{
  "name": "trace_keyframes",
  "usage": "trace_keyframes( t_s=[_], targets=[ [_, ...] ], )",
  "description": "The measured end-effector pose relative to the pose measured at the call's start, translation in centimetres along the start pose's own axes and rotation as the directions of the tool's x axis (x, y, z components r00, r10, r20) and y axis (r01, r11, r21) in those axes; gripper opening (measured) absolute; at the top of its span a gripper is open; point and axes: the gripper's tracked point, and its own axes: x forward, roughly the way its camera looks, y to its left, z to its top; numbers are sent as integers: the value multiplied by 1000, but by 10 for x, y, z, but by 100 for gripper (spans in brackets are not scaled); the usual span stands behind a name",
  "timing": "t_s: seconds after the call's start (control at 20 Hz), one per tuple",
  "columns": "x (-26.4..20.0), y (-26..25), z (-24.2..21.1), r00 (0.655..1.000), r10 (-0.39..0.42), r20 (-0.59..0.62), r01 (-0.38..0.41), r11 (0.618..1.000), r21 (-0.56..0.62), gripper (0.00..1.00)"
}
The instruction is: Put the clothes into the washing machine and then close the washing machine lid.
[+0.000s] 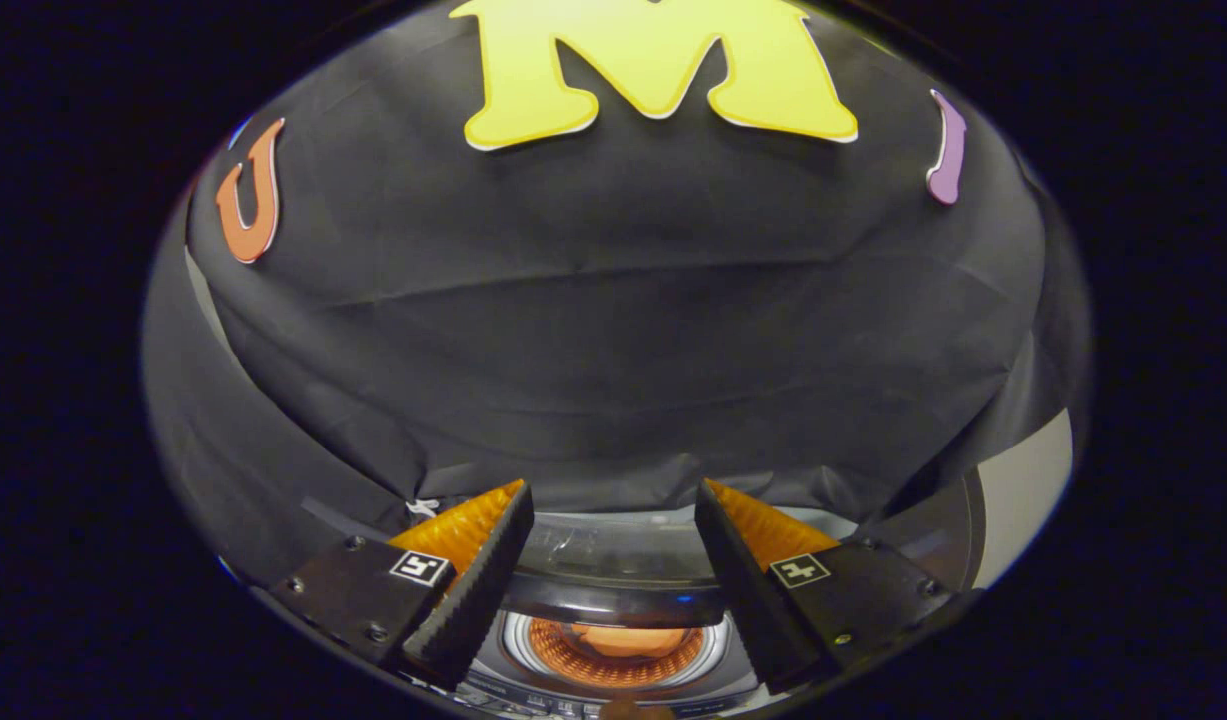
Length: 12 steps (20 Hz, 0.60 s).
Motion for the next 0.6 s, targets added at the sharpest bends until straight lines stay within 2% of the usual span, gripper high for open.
trace_keyframes(
  t_s=[0.3,0.6],
  targets=[
    [5,1,3,992,20,126,-17,1000,-26,100],
    [11,3,-1,990,62,129,-59,998,-32,100]
  ],
)
